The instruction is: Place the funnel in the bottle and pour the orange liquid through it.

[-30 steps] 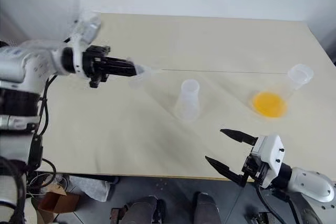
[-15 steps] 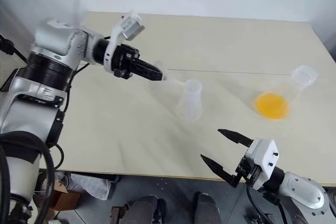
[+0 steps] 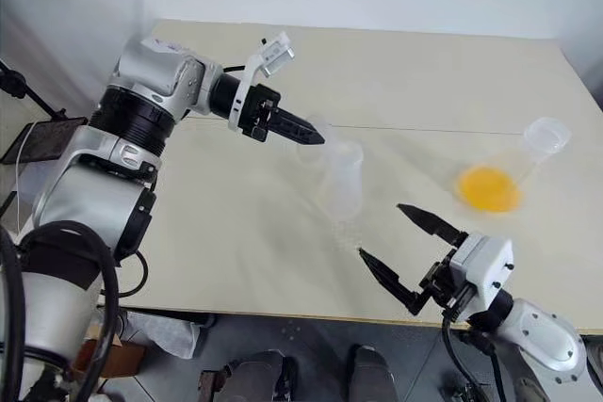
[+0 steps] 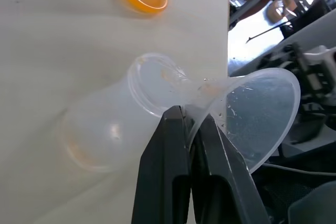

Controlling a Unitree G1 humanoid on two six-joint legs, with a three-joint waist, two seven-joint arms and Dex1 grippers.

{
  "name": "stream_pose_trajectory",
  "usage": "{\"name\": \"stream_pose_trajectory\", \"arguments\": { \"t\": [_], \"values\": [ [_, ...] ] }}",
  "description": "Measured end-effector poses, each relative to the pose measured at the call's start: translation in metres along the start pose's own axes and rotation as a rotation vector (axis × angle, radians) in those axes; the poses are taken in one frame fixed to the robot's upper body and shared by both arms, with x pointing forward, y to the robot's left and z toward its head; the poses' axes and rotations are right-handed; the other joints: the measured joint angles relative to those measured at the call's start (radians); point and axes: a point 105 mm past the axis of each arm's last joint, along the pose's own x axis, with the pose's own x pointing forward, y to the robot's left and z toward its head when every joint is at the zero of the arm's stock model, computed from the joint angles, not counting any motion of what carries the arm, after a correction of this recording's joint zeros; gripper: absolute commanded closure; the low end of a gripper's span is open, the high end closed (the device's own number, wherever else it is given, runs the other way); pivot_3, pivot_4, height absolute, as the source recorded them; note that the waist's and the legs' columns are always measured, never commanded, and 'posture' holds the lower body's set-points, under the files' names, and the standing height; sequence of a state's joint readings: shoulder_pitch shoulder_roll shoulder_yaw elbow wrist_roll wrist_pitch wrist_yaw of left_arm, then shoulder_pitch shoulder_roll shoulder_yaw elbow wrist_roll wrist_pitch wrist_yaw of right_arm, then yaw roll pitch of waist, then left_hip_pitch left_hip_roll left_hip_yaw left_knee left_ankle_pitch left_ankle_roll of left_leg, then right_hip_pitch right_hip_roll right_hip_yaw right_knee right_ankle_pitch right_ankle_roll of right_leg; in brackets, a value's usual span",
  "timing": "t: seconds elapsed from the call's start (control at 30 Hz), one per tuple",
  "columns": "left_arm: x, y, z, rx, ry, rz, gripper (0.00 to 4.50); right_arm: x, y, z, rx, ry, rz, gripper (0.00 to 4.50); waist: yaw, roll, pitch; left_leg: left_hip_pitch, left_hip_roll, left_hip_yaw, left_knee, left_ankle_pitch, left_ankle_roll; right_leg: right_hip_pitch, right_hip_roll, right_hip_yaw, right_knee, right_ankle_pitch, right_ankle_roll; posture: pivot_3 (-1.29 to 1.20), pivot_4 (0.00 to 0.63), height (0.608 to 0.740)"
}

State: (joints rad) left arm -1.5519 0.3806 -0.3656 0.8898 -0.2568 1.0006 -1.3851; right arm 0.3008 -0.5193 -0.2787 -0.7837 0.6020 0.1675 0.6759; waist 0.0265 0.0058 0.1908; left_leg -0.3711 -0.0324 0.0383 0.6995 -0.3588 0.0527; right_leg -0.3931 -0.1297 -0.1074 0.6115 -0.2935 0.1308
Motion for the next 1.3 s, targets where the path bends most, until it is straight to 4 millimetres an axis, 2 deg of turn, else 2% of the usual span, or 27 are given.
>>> {"name": "stream_pose_trajectory", "arguments": {
  "t": [0.2, 0.33, 0.7, 0.9, 1.03, 1.3],
  "values": [
    [0.008, 0.003, -0.001, -0.003, 0.028, 0.008, 4.47, 0.003, -0.003, 0.005, 0.015, -0.027, -0.024, 0.0, -0.001, 0.0, 0.0, 0.0, 0.0, 0.001, 0.0, 0.0, 0.0, 0.0, 0.0, 0.0, 0.0, 0.0, 0.0, 0.0, 0.15, 0.74],
    [0.01, 0.004, -0.001, -0.003, 0.042, 0.017, 3.53, 0.003, -0.003, 0.005, 0.016, -0.027, -0.025, 0.0, 0.0, 0.0, 0.0, 0.0, 0.0, 0.001, 0.0, 0.0, 0.0, 0.0, 0.0, 0.0, 0.0, 0.0, 0.0, 0.0, 0.15, 0.74],
    [0.005, 0.0, 0.01, 0.032, -0.01, -0.001, 0.11, -0.003, -0.005, -0.002, 0.039, -0.025, -0.073, 0.0, 0.0, 0.0, 0.0, 0.0, 0.0, 0.001, 0.0, 0.0, 0.0, 0.0, 0.0, 0.0, 0.001, 0.0, 0.0, 0.0, 0.15, 0.74],
    [0.004, 0.006, 0.007, 0.048, -0.008, 0.028, 0.03, -0.004, -0.007, -0.004, 0.042, -0.023, -0.083, 0.0, 0.0, 0.0, 0.0, 0.0, 0.0, 0.001, 0.0, 0.0, 0.0, -0.001, 0.0, 0.0, 0.001, 0.0, 0.0, 0.0, 0.15, 0.74],
    [0.012, 0.012, 0.002, 0.06, -0.008, 0.046, 0.03, -0.002, -0.009, -0.002, 0.033, -0.034, -0.091, 0.0, 0.001, 0.0, 0.0, 0.0, 0.0, 0.0, 0.0, 0.0, 0.0, -0.001, 0.0, 0.0, 0.001, 0.0, 0.0, 0.0, 0.15, 0.74],
    [0.018, 0.018, 0.016, 0.1, -0.127, 0.084, 0.03, -0.002, -0.012, -0.003, 0.03, -0.034, -0.122, 0.0, 0.0, 0.0, 0.0, 0.0, 0.0, 0.001, 0.0, 0.0, 0.0, -0.001, 0.0, 0.0, 0.002, 0.0, 0.0, 0.0, 0.15, 0.74]
  ]
}}
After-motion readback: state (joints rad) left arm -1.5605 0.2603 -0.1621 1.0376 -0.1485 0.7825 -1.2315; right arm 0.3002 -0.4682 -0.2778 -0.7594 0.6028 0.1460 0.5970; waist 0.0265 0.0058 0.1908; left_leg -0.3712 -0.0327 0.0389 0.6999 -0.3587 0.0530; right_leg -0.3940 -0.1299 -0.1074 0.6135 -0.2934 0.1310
